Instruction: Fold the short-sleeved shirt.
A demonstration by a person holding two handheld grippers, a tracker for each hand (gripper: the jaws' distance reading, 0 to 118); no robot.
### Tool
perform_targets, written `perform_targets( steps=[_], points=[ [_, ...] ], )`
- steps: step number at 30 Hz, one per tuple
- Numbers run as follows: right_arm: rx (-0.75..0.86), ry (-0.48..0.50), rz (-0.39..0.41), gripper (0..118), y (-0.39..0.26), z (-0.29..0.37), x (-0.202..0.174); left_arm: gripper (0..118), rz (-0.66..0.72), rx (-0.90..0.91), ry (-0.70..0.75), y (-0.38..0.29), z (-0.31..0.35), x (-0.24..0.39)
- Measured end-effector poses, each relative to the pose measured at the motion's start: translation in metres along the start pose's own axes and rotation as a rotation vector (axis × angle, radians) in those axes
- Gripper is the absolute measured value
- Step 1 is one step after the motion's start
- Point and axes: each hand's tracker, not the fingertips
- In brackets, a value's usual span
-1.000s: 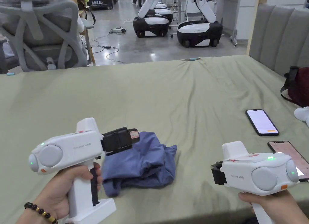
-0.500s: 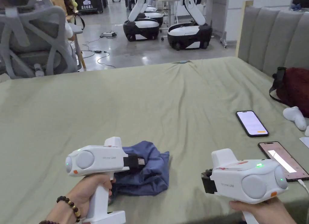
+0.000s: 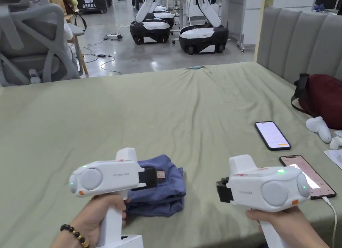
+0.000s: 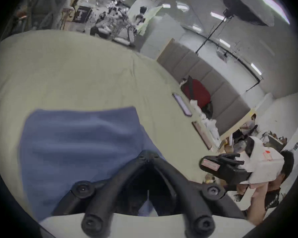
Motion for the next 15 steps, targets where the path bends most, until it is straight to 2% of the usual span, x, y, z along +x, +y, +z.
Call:
perform_targets(
  steps=[3,5,6,8,10,11,12,13,15],
  points=[
    [0.023,0.095,0.033,0,0.03,-0.022,-0.031,0,0.049,0.073,0.037,-0.003,0.044,-0.012],
    [0.024,0.156,0.021,0,0.045,-0.041,-0.049,0,0.065,0.101,0.066,-0.008,0.067,-0.022],
    [0.029,0.206,0.0,0,0.05,-0.052,-0.055,0,0.085,0.115,0.082,-0.011,0.077,-0.028],
    [-0.015,0.307,-0.101,0,0.056,-0.083,-0.06,0,0.138,0.131,0.139,-0.016,0.093,-0.039],
    [-0.106,0.3,-0.158,0,0.05,-0.107,-0.059,0,0.157,0.121,0.206,-0.021,0.102,-0.045],
    [-0.17,0.21,-0.157,0,0.043,-0.116,-0.058,0,0.165,0.125,0.229,-0.022,0.105,-0.047],
    [-0.189,0.202,-0.143,0,0.036,-0.123,-0.055,4,0.162,0.128,0.224,-0.025,0.108,-0.049],
    [-0.141,0.237,-0.134,0,0.029,-0.124,-0.052,16,0.167,0.136,0.211,-0.028,0.112,-0.052],
    [-0.079,0.283,-0.195,0,0.024,-0.117,-0.045,84,0.212,0.157,0.169,-0.029,0.114,-0.059]
  ],
)
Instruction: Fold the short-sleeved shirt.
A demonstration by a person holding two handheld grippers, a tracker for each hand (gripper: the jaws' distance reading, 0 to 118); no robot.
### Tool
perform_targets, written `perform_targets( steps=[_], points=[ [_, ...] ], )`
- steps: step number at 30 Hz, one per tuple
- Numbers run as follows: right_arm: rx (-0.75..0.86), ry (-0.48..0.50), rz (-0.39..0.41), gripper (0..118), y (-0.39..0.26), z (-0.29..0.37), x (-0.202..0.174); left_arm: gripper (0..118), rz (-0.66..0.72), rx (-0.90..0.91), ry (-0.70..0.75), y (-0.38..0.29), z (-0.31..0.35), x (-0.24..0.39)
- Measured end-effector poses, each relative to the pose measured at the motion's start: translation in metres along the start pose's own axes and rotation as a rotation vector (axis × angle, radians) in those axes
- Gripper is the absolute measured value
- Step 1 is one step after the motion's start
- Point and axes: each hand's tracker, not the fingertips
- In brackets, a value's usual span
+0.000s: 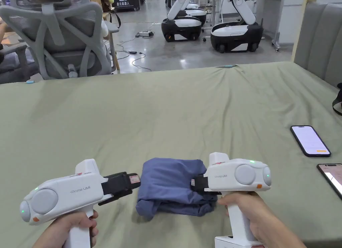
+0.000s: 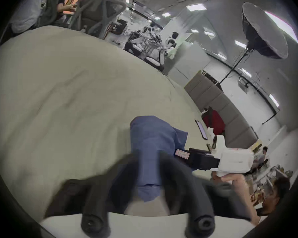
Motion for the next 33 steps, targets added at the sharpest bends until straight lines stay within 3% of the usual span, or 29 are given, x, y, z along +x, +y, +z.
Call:
perform_targets(
  steps=[1,2,3,5,9,10,12,14,16,20,26,28,31,33],
  points=[
    [-0.01,0.004,-0.007,0,-0.002,0.002,0.003,115,0.021,0.006,0.008,0.0,-0.005,-0.002],
    [-0.01,0.008,0.0,0,-0.002,0.002,0.006,116,0.029,0.005,0.045,-0.001,-0.012,-0.002],
    [-0.009,0.013,0.004,0,-0.002,0.002,0.006,109,0.045,0.019,0.089,-0.002,-0.014,-0.002],
    [-0.009,0.017,0.001,0,-0.002,0.002,0.005,109,0.036,0.034,0.066,0.0,-0.023,-0.004],
    [0.004,0.006,0.025,0,-0.005,0.003,0.001,108,0.15,-0.089,-0.033,0.002,-0.069,-0.009],
    [0.011,0.004,0.031,0,-0.007,0.003,0.001,105,0.182,-0.1,-0.037,0.001,-0.08,-0.008],
    [0.024,0.004,0.034,0,-0.01,0.003,0.001,87,0.194,-0.136,-0.028,-0.001,-0.101,-0.005],
    [0.03,-0.008,0.035,0,-0.011,0.002,0.001,51,0.151,-0.139,0.012,-0.004,-0.116,0.001],
    [0.034,-0.009,0.035,0,-0.011,0.002,0.001,41,0.071,-0.142,0.028,-0.004,-0.116,0.005],
    [0.038,-0.031,0.055,0,-0.012,0.002,-0.008,32,0.038,-0.137,0.004,0.0,-0.101,0.001],
    [0.002,-0.069,0.116,0,-0.002,-0.007,-0.056,31,0.002,-0.138,0.013,0.02,-0.072,-0.016],
    [-0.014,-0.066,0.159,0,0.006,-0.017,-0.085,31,-0.007,-0.128,0.02,0.037,-0.055,-0.034],
    [0.104,-0.077,0.273,0,0.019,-0.036,-0.14,31,-0.016,-0.088,0.058,0.072,-0.021,-0.082],
    [0.183,-0.099,0.3,0,0.027,-0.051,-0.175,31,-0.024,-0.076,0.09,0.096,0.001,-0.12]
  ],
)
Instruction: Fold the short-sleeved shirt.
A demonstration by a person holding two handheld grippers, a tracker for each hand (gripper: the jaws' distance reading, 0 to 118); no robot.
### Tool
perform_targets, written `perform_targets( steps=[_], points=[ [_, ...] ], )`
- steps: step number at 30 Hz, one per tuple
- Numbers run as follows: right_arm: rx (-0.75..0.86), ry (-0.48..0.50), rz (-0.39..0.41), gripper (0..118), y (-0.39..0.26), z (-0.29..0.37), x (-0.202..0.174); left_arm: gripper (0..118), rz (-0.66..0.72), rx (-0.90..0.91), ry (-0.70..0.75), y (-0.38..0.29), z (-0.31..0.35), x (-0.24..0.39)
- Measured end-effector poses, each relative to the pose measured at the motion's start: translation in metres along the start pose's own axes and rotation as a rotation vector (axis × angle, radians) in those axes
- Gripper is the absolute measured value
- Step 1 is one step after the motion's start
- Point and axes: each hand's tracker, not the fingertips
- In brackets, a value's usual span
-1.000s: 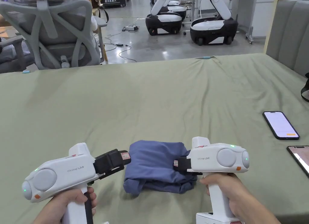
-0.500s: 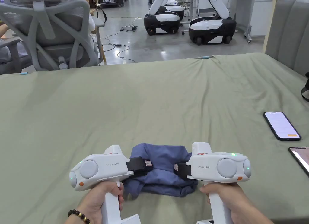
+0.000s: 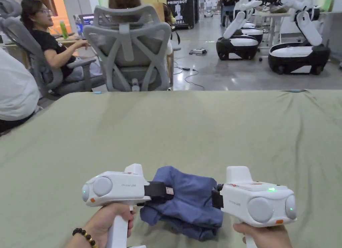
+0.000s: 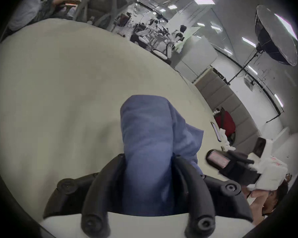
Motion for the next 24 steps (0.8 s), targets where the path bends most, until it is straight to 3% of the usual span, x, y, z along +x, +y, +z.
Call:
perform_targets(
  steps=[4,11,15,20,22,24],
  points=[
    [0.116,0.052,0.031,1,0.035,-0.042,-0.071,31,-0.038,0.042,0.095,0.043,0.06,-0.096],
    [0.295,0.073,0.192,1,0.078,-0.14,-0.202,31,0.109,0.136,0.309,0.088,0.164,-0.25],
    [0.306,0.109,0.307,1,0.083,-0.188,-0.268,31,0.21,0.195,0.326,0.079,0.188,-0.3],
    [0.222,0.11,0.322,1,0.083,-0.203,-0.299,33,0.203,0.21,0.33,0.065,0.175,-0.306],
    [0.223,0.115,0.314,1,0.082,-0.199,-0.295,53,0.179,0.226,0.383,0.066,0.173,-0.302],
    [0.214,0.111,0.311,1,0.083,-0.19,-0.289,109,0.112,0.231,0.508,0.066,0.173,-0.293]
  ],
)
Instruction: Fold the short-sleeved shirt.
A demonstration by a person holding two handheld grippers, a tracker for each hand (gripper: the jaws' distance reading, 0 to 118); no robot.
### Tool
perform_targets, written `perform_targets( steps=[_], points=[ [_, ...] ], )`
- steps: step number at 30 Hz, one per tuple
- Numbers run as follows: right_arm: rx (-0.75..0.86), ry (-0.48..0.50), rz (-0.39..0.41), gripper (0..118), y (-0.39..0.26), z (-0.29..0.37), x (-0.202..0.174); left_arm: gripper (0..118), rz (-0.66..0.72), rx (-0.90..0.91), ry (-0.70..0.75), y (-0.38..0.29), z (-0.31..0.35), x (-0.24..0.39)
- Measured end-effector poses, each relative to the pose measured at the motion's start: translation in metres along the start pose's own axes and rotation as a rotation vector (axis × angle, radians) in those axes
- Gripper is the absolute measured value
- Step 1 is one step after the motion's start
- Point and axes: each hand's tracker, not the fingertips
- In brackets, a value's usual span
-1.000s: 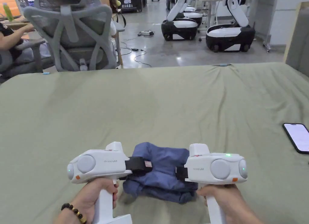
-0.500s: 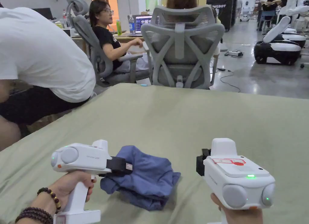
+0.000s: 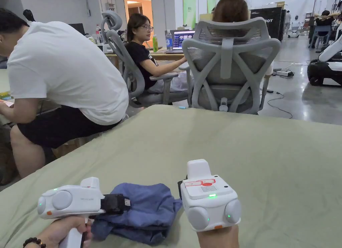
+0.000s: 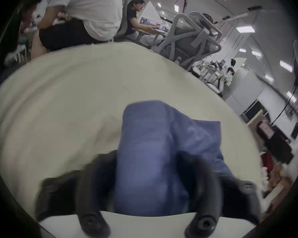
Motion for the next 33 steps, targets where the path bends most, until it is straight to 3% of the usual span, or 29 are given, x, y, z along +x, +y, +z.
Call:
perform_targets(
  steps=[1,2,6,7,9,10,11,12,14,16,21,23,27,33],
  points=[
    [0.001,0.002,-0.002,1,0.0,0.003,0.003,118,-0.008,0.023,0.088,0.001,0.001,0.003],
    [0.0,0.001,-0.005,1,0.002,0.006,0.006,111,0.007,0.082,0.108,0.0,0.012,0.004],
    [0.007,0.008,-0.006,1,0.009,0.034,0.025,113,0.079,0.213,0.042,0.007,0.054,0.007],
    [0.016,0.003,-0.004,1,0.013,0.044,0.033,104,0.049,0.249,0.046,0.01,0.076,0.031],
    [0.038,0.01,0.004,1,0.022,0.066,0.053,60,-0.029,0.294,0.039,0.014,0.103,0.066],
    [0.053,0.004,0.013,1,0.026,0.077,0.063,44,-0.067,0.308,0.042,0.015,0.113,0.087],
    [0.067,-0.011,0.042,1,0.031,0.091,0.075,35,-0.116,0.345,0.05,0.014,0.124,0.115],
    [0.083,-0.027,0.06,1,0.035,0.103,0.088,35,-0.165,0.38,0.066,0.012,0.131,0.141],
    [0.099,-0.049,0.064,1,0.043,0.132,0.118,7,-0.242,0.45,0.074,0.006,0.141,0.198],
    [0.122,-0.096,0.063,1,0.049,0.163,0.15,0,-0.281,0.503,-0.001,-0.001,0.146,0.248],
    [0.166,-0.26,0.021,3,0.047,0.257,0.24,0,-0.383,0.649,-0.092,-0.05,0.161,0.388],
    [0.192,-0.325,0.013,3,0.035,0.298,0.273,0,-0.448,0.673,-0.045,-0.077,0.161,0.44],
    [0.199,-0.482,0.035,3,-0.015,0.377,0.333,0,-0.407,0.632,-0.189,-0.129,0.167,0.501],
    [0.229,-0.609,-0.038,3,-0.104,0.461,0.357,0,-0.457,0.672,-0.241,-0.226,0.162,0.535]
  ],
)
